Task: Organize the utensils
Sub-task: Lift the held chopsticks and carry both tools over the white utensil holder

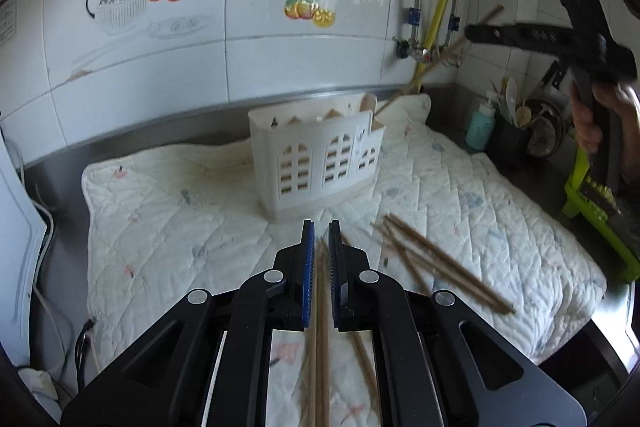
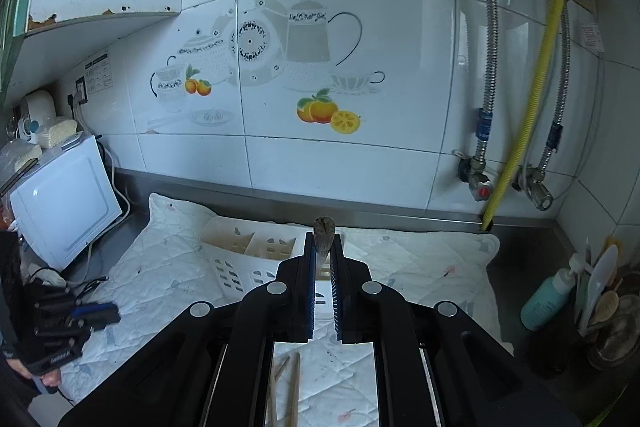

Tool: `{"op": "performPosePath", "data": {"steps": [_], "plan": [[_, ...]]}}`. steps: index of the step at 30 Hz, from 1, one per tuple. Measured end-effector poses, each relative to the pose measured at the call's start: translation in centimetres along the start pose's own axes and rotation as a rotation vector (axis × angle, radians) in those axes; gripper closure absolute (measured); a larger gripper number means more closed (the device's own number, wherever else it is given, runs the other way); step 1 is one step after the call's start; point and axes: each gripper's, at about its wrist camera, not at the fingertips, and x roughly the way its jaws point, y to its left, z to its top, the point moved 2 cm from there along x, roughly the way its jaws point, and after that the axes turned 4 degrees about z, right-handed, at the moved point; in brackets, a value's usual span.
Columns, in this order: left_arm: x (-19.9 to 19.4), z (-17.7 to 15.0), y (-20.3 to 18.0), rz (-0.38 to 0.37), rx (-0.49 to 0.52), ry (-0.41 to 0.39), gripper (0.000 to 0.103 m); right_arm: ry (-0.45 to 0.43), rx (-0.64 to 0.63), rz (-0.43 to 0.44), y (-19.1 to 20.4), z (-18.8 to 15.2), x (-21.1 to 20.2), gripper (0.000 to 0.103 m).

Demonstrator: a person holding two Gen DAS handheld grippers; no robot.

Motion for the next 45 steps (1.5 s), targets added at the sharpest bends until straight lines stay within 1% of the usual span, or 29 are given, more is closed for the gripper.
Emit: {"op": "performPosePath", "data": {"steps": [2, 5, 8, 9, 11, 13, 16, 17, 20, 22, 26, 27, 28, 31, 32, 34, 36, 41, 44, 45], "plan": [[0.0, -1.8, 0.1, -0.034, 0.005, 0.044, 0.097, 0.005, 0.002, 0.005, 0.2, 0.0, 0.7, 0.096], [0.0, -5.0, 0.3, -0.046, 0.006, 0.099, 0.095, 0.001, -0.003, 0.012, 0.6, -0.1, 1.1, 0.096], [0.6, -8.0, 0.9, -0.052, -0.021, 0.161, 0.095, 0.0, -0.022, 0.003, 1.0, -0.2, 1.1, 0.096], [1.0, -9.2, 1.2, -0.043, -0.035, 0.183, 0.095, 0.002, -0.027, 0.003, 1.1, -0.2, 1.1, 0.096], [1.6, -11.2, 1.7, -0.052, -0.07, 0.223, 0.095, 0.003, -0.035, -0.001, 1.2, -0.3, 1.1, 0.096], [2.1, -12.7, 2.0, -0.051, -0.087, 0.249, 0.095, 0.003, -0.043, -0.006, 1.3, -0.3, 1.0, 0.096], [2.7, -14.3, 2.3, -0.057, -0.116, 0.267, 0.095, 0.008, -0.05, -0.007, 1.4, -0.3, 1.1, 0.096], [2.7, -14.5, 2.3, -0.057, -0.126, 0.262, 0.094, 0.01, -0.051, -0.005, 1.4, -0.4, 1.1, 0.096], [2.7, -14.9, 2.7, -0.057, -0.158, 0.249, 0.088, 0.019, -0.05, -0.007, 1.4, -0.6, 1.4, 0.096], [2.7, -15.0, 2.8, -0.056, -0.167, 0.242, 0.087, 0.023, -0.05, -0.011, 1.4, -0.7, 1.7, 0.096], [2.6, -15.1, 2.7, -0.059, -0.184, 0.224, 0.087, 0.026, -0.052, -0.011, 1.5, -0.9, 1.9, 0.096], [2.6, -15.2, 2.8, -0.054, -0.189, 0.22, 0.087, 0.026, -0.055, -0.013, 1.5, -0.8, 2.0, 0.096], [2.7, -15.3, 3.1, -0.031, -0.19, 0.222, 0.087, 0.024, -0.056, -0.015, 1.6, -0.8, 2.0, 0.096], [3.0, -15.4, 3.3, -0.031, -0.193, 0.211, 0.088, 0.018, -0.055, -0.011, 1.6, -0.7, 1.9, 0.096], [3.0, -15.4, 3.0, -0.014, -0.172, 0.209, 0.088, 0.017, -0.057, -0.012, 1.6, -0.7, 1.9, 0.096], [3.1, -15.3, 2.1, 0.044, -0.123, 0.208, 0.088, 0.018, -0.059, -0.011, 1.7, -0.6, 2.0, 0.096], [3.1, -15.3, 1.3, 0.078, -0.11, 0.203, 0.089, 0.017, -0.062, -0.013, 1.8, -0.7, 2.0, 0.096], [2.8, -15.7, 1.8, 0.071, -0.22, 0.165, 0.09, 0.013, -0.064, -0.022, 1.7, -0.9, 2.0, 0.096], [2.7, -15.6, 1.6, 0.088, -0.203, 0.169, 0.093, 0.014, -0.053, -0.021, 1.5, -1.0, 2.1, 0.096], [2.7, -15.5, 1.7, 0.072, -0.21, 0.174, 0.094, 0.013, -0.052, -0.022, 1.5, -1.0, 2.1, 0.096]]}}
